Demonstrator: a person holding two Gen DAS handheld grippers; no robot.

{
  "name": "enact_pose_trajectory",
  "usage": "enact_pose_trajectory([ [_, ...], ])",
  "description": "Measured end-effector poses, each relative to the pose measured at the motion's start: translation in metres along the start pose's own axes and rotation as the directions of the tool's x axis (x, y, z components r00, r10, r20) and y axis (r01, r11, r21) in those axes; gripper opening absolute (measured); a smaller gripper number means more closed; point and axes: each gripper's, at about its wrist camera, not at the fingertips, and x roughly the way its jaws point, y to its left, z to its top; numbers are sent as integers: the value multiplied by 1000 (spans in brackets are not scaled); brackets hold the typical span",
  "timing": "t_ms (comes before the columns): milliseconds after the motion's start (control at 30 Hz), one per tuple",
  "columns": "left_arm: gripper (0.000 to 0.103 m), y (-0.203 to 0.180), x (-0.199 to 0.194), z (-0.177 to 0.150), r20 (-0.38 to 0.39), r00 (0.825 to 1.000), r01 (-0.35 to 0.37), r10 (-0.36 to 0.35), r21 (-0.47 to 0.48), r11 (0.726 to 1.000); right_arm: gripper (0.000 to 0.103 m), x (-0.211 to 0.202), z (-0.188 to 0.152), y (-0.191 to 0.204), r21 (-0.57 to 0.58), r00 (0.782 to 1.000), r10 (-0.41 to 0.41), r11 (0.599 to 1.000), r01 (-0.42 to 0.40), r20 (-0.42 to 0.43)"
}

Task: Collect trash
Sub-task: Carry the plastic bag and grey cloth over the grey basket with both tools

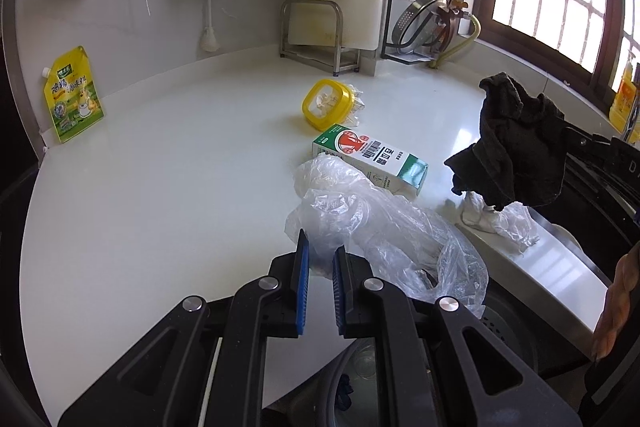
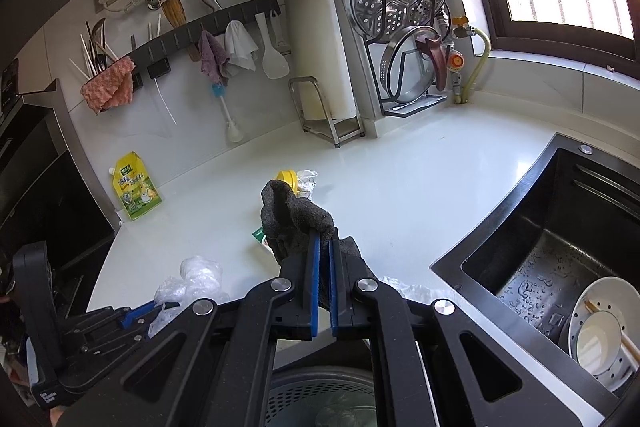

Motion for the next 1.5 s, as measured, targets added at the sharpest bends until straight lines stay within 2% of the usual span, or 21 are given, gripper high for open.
enact_pose_trajectory([
  [400,11,-2,-23,-3,34,999,-3,2,13,1000,4,-25,18,26,-52,997,42,998,-39,64],
  [600,11,-5,-35,-9,45,999,11,-12,17,1000,4,-44,13,28,-52,996,61,997,-58,68],
  [1033,11,-31,-55,-50,9,998,55,-55,46,997,4,-91,-59,19,-42,999,34,998,-36,-41],
  [1233,11,-41,-59,-71,-22,998,66,-66,41,997,4,-99,-97,9,-13,994,16,1000,-17,-108],
  [1500,11,-57,-55,-97,-65,996,66,-63,42,997,4,-106,-130,1,-16,989,-17,1000,15,-148],
])
